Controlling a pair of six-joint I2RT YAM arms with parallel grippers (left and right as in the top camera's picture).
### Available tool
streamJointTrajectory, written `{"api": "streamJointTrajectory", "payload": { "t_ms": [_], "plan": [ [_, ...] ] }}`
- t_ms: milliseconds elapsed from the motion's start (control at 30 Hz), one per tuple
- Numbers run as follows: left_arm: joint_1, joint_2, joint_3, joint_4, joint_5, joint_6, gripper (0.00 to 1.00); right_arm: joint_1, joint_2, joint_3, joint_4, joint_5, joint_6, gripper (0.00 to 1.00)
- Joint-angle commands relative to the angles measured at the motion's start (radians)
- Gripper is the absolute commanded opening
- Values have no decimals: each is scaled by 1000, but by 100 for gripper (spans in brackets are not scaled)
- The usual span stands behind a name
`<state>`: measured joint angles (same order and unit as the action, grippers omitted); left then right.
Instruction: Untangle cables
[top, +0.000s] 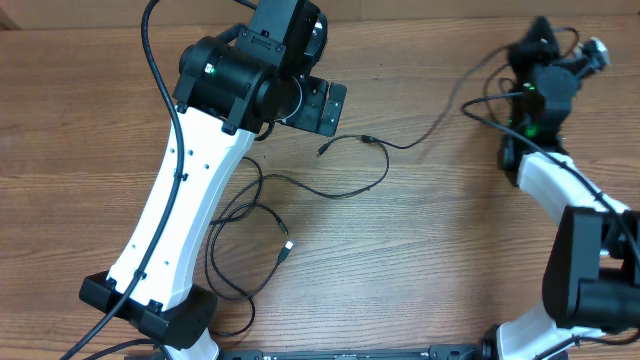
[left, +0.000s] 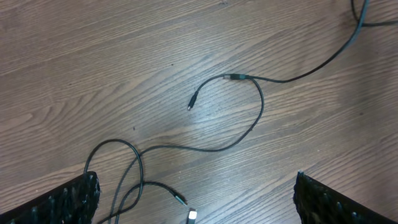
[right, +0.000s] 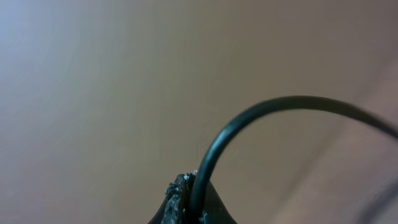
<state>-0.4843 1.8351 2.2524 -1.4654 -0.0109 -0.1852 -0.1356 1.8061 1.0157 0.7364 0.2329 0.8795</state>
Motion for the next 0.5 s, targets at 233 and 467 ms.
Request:
{"api": "streamJointTrajectory", "payload": {
  "t_ms": [233, 467],
  "plan": [
    [0, 9, 8, 4, 11, -14, 100, -237, 152, 27, 20, 16, -29, 4],
    [0, 9, 8, 4, 11, -14, 100, -370, 166, 28, 29, 13, -103, 4]
  ]
}}
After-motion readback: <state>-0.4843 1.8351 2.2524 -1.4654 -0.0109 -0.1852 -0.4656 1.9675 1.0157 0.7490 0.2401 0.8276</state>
